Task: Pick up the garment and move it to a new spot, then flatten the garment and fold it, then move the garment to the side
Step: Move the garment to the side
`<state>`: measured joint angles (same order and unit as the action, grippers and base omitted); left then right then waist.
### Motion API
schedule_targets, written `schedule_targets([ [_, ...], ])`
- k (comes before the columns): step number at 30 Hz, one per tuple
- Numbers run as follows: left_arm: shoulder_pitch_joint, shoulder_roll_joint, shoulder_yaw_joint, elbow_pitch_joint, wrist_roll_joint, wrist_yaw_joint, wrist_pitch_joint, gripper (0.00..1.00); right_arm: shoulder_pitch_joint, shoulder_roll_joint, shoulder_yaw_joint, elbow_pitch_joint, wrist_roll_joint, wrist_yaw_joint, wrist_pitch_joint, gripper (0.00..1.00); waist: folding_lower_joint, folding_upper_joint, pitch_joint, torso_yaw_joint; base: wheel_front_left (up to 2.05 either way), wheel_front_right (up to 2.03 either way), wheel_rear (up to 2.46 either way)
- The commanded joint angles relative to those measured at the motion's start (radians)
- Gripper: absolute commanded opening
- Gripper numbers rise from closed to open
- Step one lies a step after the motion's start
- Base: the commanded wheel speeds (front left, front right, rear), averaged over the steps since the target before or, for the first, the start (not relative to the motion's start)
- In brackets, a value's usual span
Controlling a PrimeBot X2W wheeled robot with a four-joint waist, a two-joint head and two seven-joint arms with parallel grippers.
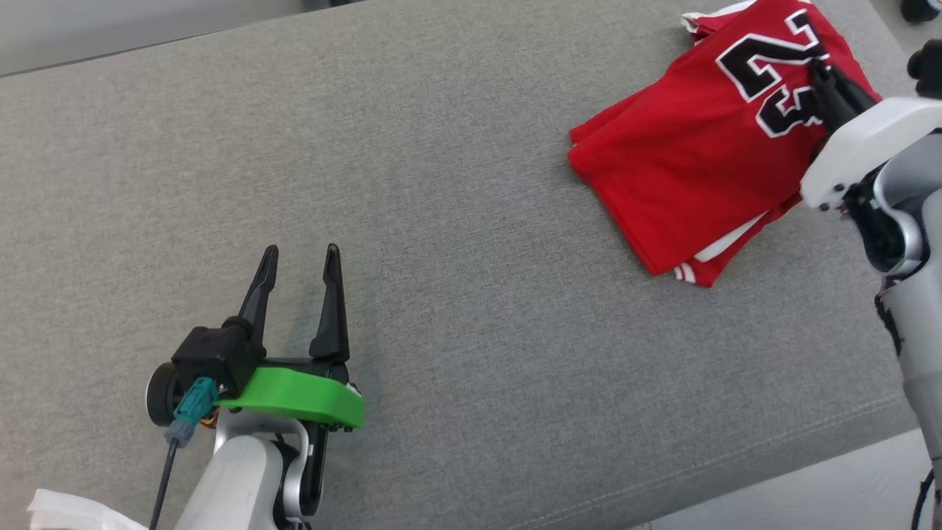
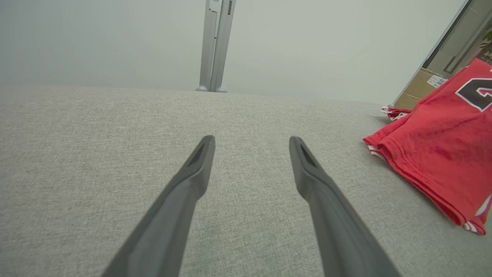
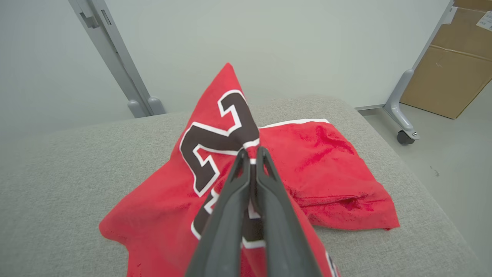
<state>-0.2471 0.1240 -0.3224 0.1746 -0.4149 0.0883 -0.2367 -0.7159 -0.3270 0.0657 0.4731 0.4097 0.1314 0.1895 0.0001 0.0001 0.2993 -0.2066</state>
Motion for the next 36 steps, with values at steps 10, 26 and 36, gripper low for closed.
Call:
schedule_targets([
  [10, -0.013, -0.008, 0.001, 0.007, -0.007, -0.006, -0.017, 1.00, -0.137, -0.114, -0.095, 0.098, -0.077, -0.002, 0.033, 0.00, -0.0001, -0.0001, -0.001, 0.109, 0.00, 0.00, 0.00],
  [26, -0.039, 0.003, -0.012, -0.001, 0.008, -0.005, -0.018, 1.00, -0.227, -0.240, -0.275, 0.278, -0.208, -0.002, -0.024, 0.00, -0.0001, -0.0001, 0.064, 0.185, 0.00, 0.00, 0.00],
  [36, -0.041, 0.014, -0.016, -0.004, 0.008, 0.003, -0.014, 1.00, -0.233, -0.249, -0.397, 0.401, -0.330, -0.002, -0.229, 1.00, -0.0001, -0.0001, 0.081, 0.193, 0.00, 0.00, 0.00],
])
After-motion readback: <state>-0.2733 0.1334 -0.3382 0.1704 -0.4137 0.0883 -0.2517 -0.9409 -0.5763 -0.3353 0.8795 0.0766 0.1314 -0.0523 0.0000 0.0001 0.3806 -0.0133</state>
